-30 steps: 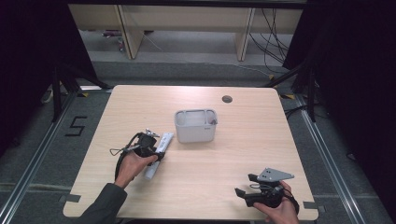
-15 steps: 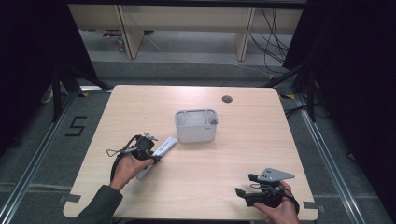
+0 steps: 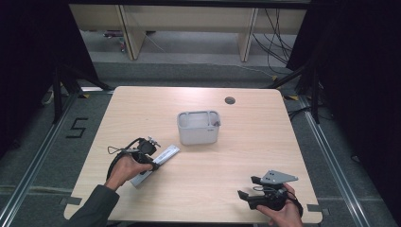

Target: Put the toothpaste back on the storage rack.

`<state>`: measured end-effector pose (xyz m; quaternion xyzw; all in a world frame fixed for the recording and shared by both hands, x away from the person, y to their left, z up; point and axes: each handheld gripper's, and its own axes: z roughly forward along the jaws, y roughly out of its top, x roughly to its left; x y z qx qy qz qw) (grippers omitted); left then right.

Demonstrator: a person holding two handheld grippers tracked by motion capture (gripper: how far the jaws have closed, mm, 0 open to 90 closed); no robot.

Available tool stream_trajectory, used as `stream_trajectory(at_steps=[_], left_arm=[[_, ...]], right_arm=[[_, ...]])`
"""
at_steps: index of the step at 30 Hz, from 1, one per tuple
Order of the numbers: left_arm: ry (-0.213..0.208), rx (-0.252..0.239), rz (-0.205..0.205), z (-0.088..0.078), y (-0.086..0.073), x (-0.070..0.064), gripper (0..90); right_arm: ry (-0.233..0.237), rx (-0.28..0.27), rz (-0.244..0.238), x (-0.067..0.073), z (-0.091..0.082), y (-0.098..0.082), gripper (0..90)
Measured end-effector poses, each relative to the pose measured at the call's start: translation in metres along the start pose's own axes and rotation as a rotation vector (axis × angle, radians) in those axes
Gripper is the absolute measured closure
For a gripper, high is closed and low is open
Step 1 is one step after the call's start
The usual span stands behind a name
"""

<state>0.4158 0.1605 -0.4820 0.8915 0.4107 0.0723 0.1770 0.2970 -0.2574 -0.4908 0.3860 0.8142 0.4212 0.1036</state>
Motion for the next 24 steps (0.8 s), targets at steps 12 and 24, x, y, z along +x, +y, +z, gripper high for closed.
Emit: stream_trajectory(at_steps=[12, 24], left_arm=[[-0.015, 0.057, 0.023, 0.0041, 0.0042, 0.0009, 61.7], [0.025, 0.087, 0.145, -0.0008, 0.0084, -0.0055, 69.6]], right_arm=[[-0.003, 0.007, 0.016, 0.0008, 0.0002, -0.0004, 23.0], [0.003, 0.006, 0.003, -0.0024, -0.0002, -0.0002, 23.1]])
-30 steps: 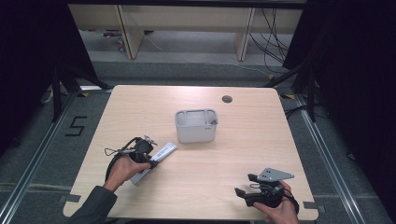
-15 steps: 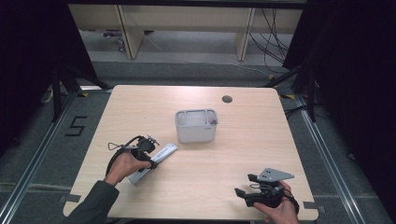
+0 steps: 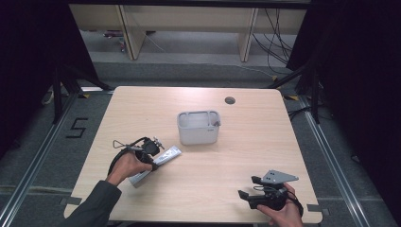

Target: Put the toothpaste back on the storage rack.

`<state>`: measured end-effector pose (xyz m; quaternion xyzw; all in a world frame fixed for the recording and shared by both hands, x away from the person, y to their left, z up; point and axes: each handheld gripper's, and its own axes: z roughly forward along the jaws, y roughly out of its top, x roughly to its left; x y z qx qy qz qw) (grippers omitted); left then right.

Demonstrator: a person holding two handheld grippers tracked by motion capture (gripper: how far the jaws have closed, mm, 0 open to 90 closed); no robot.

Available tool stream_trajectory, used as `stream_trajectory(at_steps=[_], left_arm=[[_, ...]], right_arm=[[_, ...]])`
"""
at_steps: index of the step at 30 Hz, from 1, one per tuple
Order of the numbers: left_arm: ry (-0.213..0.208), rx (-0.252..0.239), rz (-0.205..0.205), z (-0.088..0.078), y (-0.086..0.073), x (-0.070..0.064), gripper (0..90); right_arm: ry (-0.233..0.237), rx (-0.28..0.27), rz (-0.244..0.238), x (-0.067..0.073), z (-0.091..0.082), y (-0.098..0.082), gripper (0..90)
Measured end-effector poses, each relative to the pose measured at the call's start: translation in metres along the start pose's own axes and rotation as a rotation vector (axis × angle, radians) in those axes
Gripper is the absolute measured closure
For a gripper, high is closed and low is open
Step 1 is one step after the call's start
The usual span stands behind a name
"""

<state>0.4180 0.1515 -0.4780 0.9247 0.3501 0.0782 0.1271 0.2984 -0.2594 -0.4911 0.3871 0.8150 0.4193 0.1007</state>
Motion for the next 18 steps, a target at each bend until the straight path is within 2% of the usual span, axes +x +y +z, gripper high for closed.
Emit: stream_trajectory(at_steps=[2, 5, 7, 8, 10, 11, 12, 14, 16, 18], left_arm=[[0.002, -0.014, 0.019, -0.004, -0.001, 0.000, 70.0], [0.000, -0.038, 0.019, -0.007, -0.002, -0.001, 70.1], [-0.005, -0.077, 0.004, -0.012, -0.003, 0.000, 70.1], [-0.015, -0.099, 0.005, -0.017, -0.004, 0.001, 70.2], [-0.018, -0.114, -0.001, -0.019, -0.005, 0.001, 70.1], [-0.022, -0.143, -0.016, -0.020, -0.006, 0.001, 70.1], [-0.028, -0.162, -0.019, -0.023, -0.007, 0.002, 70.1], [-0.035, -0.184, -0.023, -0.027, -0.008, 0.003, 70.2], [-0.042, -0.227, -0.033, -0.032, -0.010, 0.005, 70.2], [-0.051, -0.250, -0.059, -0.036, -0.012, 0.006, 70.2]], right_arm=[[-0.001, -0.002, -0.002, 0.000, 0.000, 0.000, 23.2], [-0.001, -0.002, -0.002, 0.000, 0.000, 0.000, 23.2], [-0.002, -0.002, -0.001, 0.000, 0.000, 0.000, 23.3], [-0.017, -0.012, -0.007, 0.000, 0.000, 0.000, 23.3], [-0.016, -0.008, -0.005, -0.001, -0.001, 0.000, 23.3], [-0.015, -0.005, 0.020, 0.001, -0.001, 0.000, 23.3], [-0.018, -0.013, -0.022, -0.002, -0.001, 0.000, 23.3], [-0.012, -0.011, -0.003, -0.001, -0.001, 0.000, 23.3], [-0.008, -0.008, 0.002, 0.000, -0.001, 0.000, 23.3], [-0.015, -0.012, -0.002, 0.000, -0.001, 0.000, 23.4]])
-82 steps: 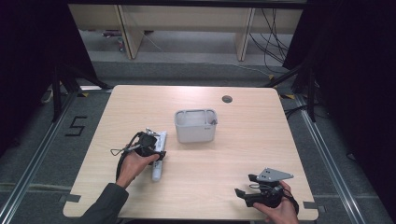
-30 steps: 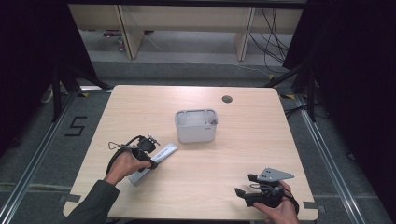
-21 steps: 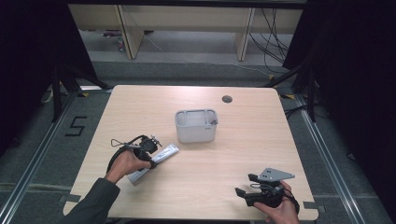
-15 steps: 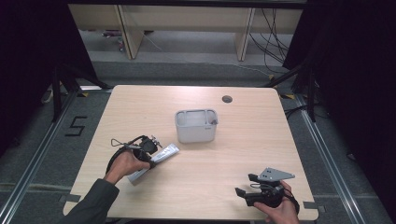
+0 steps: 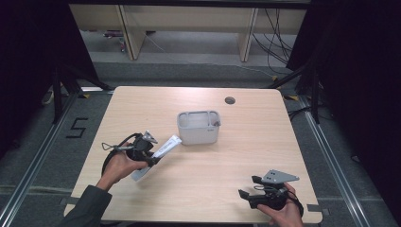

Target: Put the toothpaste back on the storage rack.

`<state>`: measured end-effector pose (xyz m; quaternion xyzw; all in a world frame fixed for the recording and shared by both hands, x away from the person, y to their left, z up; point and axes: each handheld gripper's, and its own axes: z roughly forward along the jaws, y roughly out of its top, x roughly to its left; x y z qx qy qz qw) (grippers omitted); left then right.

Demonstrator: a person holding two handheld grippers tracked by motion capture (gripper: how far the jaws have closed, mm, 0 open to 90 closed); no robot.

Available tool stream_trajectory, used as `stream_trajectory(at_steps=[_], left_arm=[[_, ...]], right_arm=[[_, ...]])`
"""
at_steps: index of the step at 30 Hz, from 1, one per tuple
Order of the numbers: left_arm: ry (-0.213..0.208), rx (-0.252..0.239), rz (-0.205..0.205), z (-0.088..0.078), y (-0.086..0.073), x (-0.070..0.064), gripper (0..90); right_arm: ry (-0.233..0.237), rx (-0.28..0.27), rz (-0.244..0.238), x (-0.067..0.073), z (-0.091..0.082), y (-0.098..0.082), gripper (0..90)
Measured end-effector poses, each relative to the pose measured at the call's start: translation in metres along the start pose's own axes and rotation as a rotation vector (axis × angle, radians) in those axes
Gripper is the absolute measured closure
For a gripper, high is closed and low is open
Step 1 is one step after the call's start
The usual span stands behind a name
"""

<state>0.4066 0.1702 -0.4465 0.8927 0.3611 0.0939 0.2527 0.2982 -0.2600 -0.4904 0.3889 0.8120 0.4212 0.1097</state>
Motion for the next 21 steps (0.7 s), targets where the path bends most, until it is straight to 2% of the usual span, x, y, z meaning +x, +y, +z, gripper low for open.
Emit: stream_trajectory(at_steps=[1, 2, 3, 4, 6, 8, 9, 10, 11, 12, 13, 14, 15, 16, 17, 18, 19, 20, 21], left_arm=[[0.004, -0.037, -0.025, -0.001, -0.001, 0.000, 70.1], [0.007, -0.078, -0.019, -0.006, 0.000, 0.003, 70.2], [0.007, -0.078, -0.019, -0.006, 0.000, 0.003, 70.2], [0.012, -0.105, -0.026, -0.011, 0.000, 0.004, 70.2], [0.004, -0.111, -0.026, -0.013, 0.000, 0.005, 70.2], [-0.005, -0.156, -0.047, -0.016, 0.001, 0.006, 70.2], [-0.005, -0.156, -0.047, -0.016, 0.001, 0.006, 70.2], [-0.005, -0.168, -0.048, -0.017, 0.001, 0.006, 70.2], [-0.002, -0.186, -0.052, -0.017, 0.002, 0.005, 70.2], [-0.010, -0.221, -0.065, -0.018, 0.003, 0.006, 70.2], [-0.010, -0.221, -0.065, -0.018, 0.003, 0.006, 70.2], [-0.006, -0.255, -0.066, -0.020, 0.005, 0.007, 70.2], [-0.006, -0.255, -0.066, -0.020, 0.005, 0.007, 70.2], [-0.002, -0.265, -0.068, -0.021, 0.007, 0.007, 70.2], [-0.002, -0.283, -0.077, -0.023, 0.008, 0.006, 70.2], [-0.015, -0.323, -0.085, -0.025, 0.011, 0.007, 70.2], [-0.015, -0.323, -0.085, -0.025, 0.011, 0.007, 70.2], [-0.014, -0.362, -0.097, -0.027, 0.014, 0.006, 70.2], [-0.014, -0.362, -0.097, -0.027, 0.014, 0.006, 70.2]], right_arm=[[0.002, 0.001, -0.001, 0.000, 0.000, 0.000, 23.4], [-0.003, -0.006, -0.001, 0.000, 0.001, 0.000, 23.4], [-0.003, -0.006, -0.001, 0.000, 0.001, 0.000, 23.4], [-0.003, -0.005, 0.000, 0.000, 0.000, 0.000, 23.4], [0.000, -0.007, 0.001, 0.000, 0.000, 0.000, 23.5], [0.001, -0.008, 0.001, -0.001, 0.000, 0.000, 23.5], [0.001, -0.008, 0.001, -0.001, 0.000, 0.000, 23.5], [-0.003, -0.011, -0.014, -0.002, 0.000, 0.000, 23.5], [-0.003, -0.011, -0.014, -0.002, 0.000, 0.000, 23.5], [0.006, -0.003, 0.013, 0.000, 0.000, 0.000, 23.5], [0.006, -0.003, 0.013, 0.000, 0.000, 0.000, 23.5], [0.005, -0.002, 0.017, 0.000, -0.001, 0.000, 23.5], [0.005, -0.002, 0.017, 0.000, -0.001, 0.000, 23.5], [-0.014, -0.004, -0.015, -0.002, -0.002, 0.001, 23.5], [-0.014, -0.004, -0.015, -0.002, -0.002, 0.001, 23.5], [-0.001, -0.008, 0.012, -0.001, -0.001, 0.000, 23.5], [-0.001, -0.008, 0.012, -0.001, -0.001, 0.000, 23.5], [0.000, -0.006, -0.007, -0.003, -0.001, 0.000, 23.5], [0.000, -0.006, -0.007, -0.003, -0.001, 0.000, 23.5]])
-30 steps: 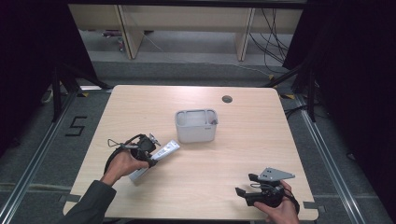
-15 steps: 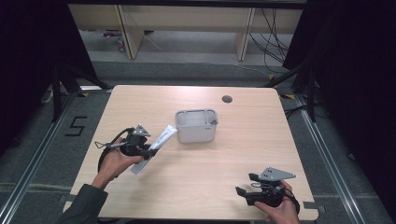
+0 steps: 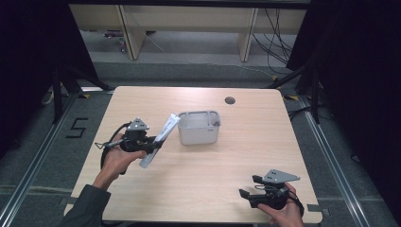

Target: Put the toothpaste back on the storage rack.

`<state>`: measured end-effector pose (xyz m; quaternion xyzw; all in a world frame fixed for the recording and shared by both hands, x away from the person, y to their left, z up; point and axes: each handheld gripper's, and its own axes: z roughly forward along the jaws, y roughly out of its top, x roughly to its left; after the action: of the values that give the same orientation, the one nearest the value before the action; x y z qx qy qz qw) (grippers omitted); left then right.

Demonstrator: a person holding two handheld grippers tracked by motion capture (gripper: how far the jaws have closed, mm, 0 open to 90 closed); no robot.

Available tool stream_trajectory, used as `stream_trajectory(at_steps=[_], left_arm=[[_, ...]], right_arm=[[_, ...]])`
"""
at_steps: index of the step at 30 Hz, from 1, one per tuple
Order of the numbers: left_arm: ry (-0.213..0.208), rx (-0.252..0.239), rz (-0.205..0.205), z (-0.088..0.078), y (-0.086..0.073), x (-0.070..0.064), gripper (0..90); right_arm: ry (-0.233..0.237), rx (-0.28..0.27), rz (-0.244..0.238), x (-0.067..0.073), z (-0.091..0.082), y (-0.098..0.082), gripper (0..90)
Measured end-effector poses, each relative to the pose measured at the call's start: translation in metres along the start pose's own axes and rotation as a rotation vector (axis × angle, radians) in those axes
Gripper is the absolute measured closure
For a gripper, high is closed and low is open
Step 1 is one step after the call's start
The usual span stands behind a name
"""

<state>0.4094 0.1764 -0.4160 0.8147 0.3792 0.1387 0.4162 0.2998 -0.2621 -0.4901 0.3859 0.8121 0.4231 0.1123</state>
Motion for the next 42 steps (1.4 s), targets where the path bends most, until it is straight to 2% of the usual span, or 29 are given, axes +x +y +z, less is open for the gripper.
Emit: stream_trajectory(at_steps=[3, 4, 5, 7, 9, 10, 13, 18, 22, 26, 28, 30, 31, 32, 33, 36, 42], left_arm=[[-0.005, -0.039, -0.011, -0.001, 0.006, -0.002, 70.2], [-0.013, -0.053, -0.016, 0.000, 0.008, -0.002, 70.2], [-0.016, -0.068, -0.026, 0.000, 0.010, -0.003, 70.2], [-0.002, -0.071, -0.014, -0.001, 0.015, -0.005, 70.2], [-0.001, -0.107, -0.036, -0.001, 0.019, -0.007, 70.2], [-0.007, -0.119, -0.043, -0.001, 0.021, -0.007, 70.2], [0.007, -0.163, -0.030, 0.000, 0.029, -0.010, 70.3], [0.015, -0.194, -0.026, 0.004, 0.037, -0.012, 70.3], [0.004, -0.246, -0.043, 0.009, 0.047, -0.014, 70.3], [0.008, -0.263, -0.025, 0.016, 0.059, -0.017, 70.2], [0.025, -0.286, -0.023, 0.020, 0.066, -0.018, 70.2], [0.026, -0.292, -0.016, 0.022, 0.070, -0.019, 70.2], [0.027, -0.303, -0.015, 0.025, 0.075, -0.020, 70.2], [0.027, -0.303, -0.015, 0.025, 0.075, -0.020, 70.2], [0.027, -0.311, -0.016, 0.027, 0.078, -0.020, 70.2], [0.036, -0.332, 0.000, 0.031, 0.087, -0.024, 70.1], [0.043, -0.366, 0.010, 0.043, 0.103, -0.029, 70.1]], right_arm=[[-0.005, -0.004, -0.005, 0.000, -0.001, 0.000, 23.5], [0.003, 0.002, 0.022, 0.002, -0.001, 0.000, 23.5], [-0.007, -0.005, -0.006, 0.000, -0.001, 0.000, 23.5], [-0.004, -0.006, -0.004, 0.000, 0.000, 0.000, 23.6], [-0.006, -0.008, -0.007, -0.001, -0.001, 0.000, 23.6], [0.005, -0.002, 0.017, 0.001, 0.000, 0.000, 23.6], [-0.001, -0.010, -0.002, -0.001, -0.001, 0.000, 23.6], [-0.005, -0.008, -0.002, -0.002, 0.000, -0.001, 23.7], [-0.006, -0.007, -0.002, -0.002, -0.001, 0.000, 23.7], [-0.002, -0.010, -0.005, -0.002, -0.001, 0.000, 23.7], [0.002, -0.005, 0.013, -0.001, 0.000, -0.001, 23.7], [-0.007, -0.019, -0.003, -0.002, 0.000, -0.001, 23.7], [0.005, -0.012, 0.024, -0.001, 0.000, -0.001, 23.8], [0.005, -0.012, 0.024, -0.001, 0.000, -0.001, 23.8], [-0.005, -0.016, 0.000, -0.003, 0.000, -0.001, 23.8], [0.005, -0.015, 0.014, -0.002, 0.000, -0.001, 23.8], [0.005, -0.010, -0.001, -0.003, 0.000, -0.001, 23.8]])
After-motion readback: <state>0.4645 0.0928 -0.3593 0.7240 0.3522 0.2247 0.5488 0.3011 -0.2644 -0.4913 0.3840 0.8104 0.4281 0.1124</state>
